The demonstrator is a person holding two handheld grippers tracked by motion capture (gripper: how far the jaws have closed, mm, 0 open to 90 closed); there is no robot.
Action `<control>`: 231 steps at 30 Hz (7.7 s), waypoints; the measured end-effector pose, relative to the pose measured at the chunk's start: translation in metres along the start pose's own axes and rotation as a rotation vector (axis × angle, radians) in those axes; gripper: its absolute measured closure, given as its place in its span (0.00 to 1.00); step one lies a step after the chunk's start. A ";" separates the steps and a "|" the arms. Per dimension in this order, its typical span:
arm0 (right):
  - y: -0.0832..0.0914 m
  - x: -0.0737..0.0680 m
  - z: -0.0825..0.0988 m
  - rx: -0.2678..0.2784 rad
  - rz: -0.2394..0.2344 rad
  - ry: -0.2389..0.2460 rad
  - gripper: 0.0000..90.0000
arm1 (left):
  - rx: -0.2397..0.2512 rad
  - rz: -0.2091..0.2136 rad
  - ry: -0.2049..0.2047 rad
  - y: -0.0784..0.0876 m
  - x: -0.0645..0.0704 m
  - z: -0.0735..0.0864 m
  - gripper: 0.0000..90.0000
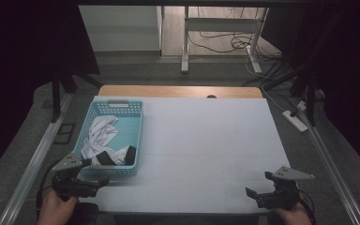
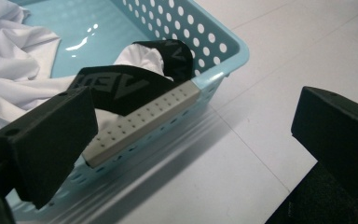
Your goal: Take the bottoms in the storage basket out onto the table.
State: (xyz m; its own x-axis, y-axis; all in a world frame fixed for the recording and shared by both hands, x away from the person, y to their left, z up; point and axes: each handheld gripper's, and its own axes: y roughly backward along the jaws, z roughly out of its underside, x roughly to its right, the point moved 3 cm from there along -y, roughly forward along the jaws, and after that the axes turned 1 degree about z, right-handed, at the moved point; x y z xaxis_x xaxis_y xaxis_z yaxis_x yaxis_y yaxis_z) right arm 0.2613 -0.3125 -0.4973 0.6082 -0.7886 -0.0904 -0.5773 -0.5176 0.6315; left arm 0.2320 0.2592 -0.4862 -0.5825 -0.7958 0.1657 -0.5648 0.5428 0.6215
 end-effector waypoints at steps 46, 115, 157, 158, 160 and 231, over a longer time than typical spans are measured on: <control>-0.003 -0.002 0.000 -0.026 -0.005 0.027 0.00 | -0.112 -0.021 0.011 -0.039 -0.034 -0.038 0.00; -0.005 -0.004 0.000 -0.044 -0.017 0.043 0.00 | -0.663 0.120 -0.280 -0.144 -0.063 -0.060 0.29; -0.006 -0.005 0.000 -0.055 -0.018 0.054 0.00 | -0.452 -0.317 0.024 -0.122 -0.128 -0.087 0.26; -0.006 -0.005 0.000 -0.055 -0.018 0.054 0.00 | -0.464 -0.321 0.028 -0.124 -0.128 -0.086 0.26; -0.006 -0.005 0.000 -0.056 -0.018 0.055 0.00 | -0.494 -0.336 0.035 -0.130 -0.129 -0.084 0.20; -0.006 -0.006 0.000 -0.063 -0.017 0.064 0.02 | -0.251 -0.068 0.096 -0.066 -0.097 -0.144 0.90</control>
State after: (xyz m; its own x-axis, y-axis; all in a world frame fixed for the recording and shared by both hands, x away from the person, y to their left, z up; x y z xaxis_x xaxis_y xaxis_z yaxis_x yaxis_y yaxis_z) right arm 0.2615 -0.3046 -0.5007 0.6522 -0.7561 -0.0537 -0.5325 -0.5074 0.6775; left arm 0.4101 0.2624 -0.4327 -0.4835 -0.8564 0.1811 -0.4316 0.4132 0.8018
